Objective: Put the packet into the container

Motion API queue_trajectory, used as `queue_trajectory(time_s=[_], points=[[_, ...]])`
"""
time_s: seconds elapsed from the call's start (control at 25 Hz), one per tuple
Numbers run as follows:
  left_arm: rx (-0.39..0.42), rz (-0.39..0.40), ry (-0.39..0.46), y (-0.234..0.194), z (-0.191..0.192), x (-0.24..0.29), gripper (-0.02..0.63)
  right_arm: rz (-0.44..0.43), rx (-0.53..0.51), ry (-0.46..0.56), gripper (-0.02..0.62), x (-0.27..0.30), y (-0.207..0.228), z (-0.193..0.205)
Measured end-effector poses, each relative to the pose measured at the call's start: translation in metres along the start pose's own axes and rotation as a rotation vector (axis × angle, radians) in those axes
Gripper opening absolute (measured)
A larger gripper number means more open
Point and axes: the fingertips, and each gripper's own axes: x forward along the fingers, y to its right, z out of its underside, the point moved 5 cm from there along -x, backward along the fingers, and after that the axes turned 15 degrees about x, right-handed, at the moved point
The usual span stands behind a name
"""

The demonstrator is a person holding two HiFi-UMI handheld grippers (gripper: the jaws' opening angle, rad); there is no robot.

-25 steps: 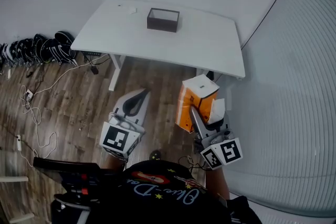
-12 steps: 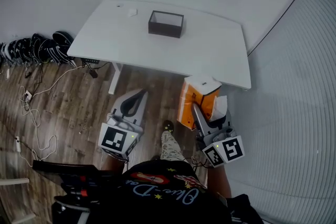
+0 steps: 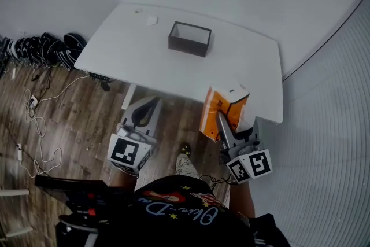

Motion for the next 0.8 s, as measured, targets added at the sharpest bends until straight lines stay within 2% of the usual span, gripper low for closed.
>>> queue_trajectory(time_s=[0.12, 0.28, 0.48, 0.8], points=[[-0.004, -0.026, -0.008, -0.025, -0.002, 0.046, 0.009, -0.020, 0.014, -0.017, 0.233, 0.046, 0.033, -0.014], [-0.002, -0.061, 0.001, -0.029, -0.003, 0.061, 0.009, -0.048, 0.011, -0.017, 0.233, 0.059, 0.049, -0.017], [0.009, -0.088, -0.046, -0.060, 0.026, 0.153, 0.009, -0.088, 0.027, -0.027, 0.233, 0.139, 0.125, -0.023], [-0.009, -0.113, -0.048, -0.059, 0.021, 0.156, 0.009, -0.110, 0.017, -0.054, 0.233, 0.144, 0.125, -0.026]])
